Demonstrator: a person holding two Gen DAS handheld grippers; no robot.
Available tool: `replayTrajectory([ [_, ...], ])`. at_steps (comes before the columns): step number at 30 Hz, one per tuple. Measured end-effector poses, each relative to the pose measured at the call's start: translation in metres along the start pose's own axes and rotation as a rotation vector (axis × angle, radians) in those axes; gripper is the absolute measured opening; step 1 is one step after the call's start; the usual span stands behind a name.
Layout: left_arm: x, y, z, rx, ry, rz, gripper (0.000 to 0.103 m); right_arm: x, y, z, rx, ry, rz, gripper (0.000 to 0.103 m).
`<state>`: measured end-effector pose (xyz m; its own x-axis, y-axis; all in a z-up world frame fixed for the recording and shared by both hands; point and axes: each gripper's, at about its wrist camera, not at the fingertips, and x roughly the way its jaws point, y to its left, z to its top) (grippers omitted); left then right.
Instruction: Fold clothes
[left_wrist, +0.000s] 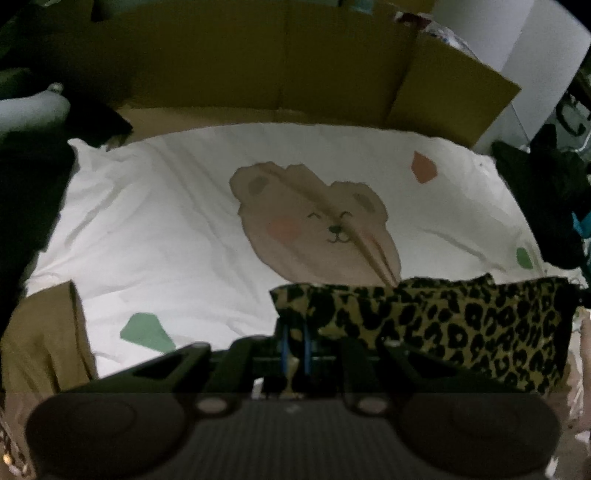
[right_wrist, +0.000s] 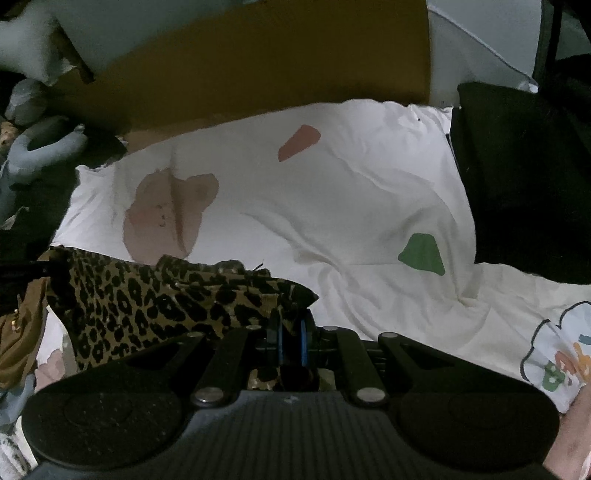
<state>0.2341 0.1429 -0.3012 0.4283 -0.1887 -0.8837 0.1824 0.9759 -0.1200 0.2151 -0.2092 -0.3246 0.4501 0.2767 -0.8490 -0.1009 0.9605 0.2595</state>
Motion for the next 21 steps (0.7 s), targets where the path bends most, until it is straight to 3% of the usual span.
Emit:
replayTrajectory([
  [13,0.039,0.007,0.009,0.019,0.035,0.004,0.008,0.037,-0.013,0.013,0.033,0.021,0.002,0.007],
  [21,0.023,0.011,0.003,0.014,0.006,-0.011,0.008,0.025,-0.012,0.016,0.020,-0.003,0.024,0.007],
])
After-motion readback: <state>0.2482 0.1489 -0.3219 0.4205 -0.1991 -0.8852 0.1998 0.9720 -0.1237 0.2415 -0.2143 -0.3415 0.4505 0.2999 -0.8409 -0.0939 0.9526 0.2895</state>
